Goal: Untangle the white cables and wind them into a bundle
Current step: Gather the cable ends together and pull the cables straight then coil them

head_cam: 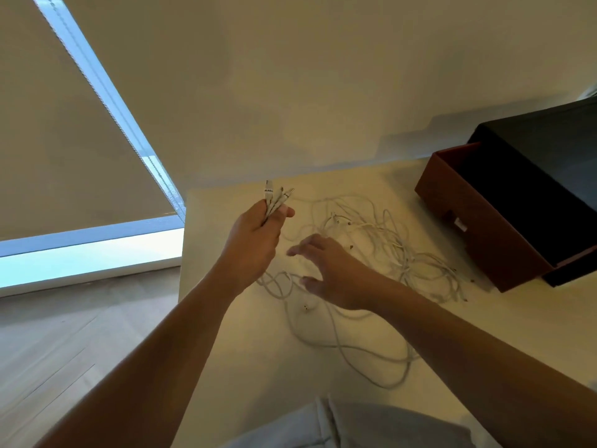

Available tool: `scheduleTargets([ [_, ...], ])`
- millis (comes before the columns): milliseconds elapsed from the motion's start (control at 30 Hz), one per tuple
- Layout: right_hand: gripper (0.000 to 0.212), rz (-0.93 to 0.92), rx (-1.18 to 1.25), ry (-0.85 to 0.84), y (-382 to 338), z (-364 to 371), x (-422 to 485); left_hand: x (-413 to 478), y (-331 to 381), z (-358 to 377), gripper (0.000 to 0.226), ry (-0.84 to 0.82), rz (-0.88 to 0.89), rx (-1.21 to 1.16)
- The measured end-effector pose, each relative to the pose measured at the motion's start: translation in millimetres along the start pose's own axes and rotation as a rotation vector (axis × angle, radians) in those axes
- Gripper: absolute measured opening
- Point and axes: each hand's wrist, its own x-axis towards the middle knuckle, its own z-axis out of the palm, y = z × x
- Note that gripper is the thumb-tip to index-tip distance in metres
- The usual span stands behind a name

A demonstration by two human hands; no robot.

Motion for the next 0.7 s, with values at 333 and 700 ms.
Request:
scheduleTargets([
  [333, 0.034, -0.074, 0.064, -0.198, -24, 33, 9, -9, 9, -5, 0.038, -0.065, -0.007, -0.146],
  [700, 0.024, 0.069, -0.044, -0.276, 10, 30, 2, -1, 19, -31, 0.043, 0.099, -0.010, -0.281],
])
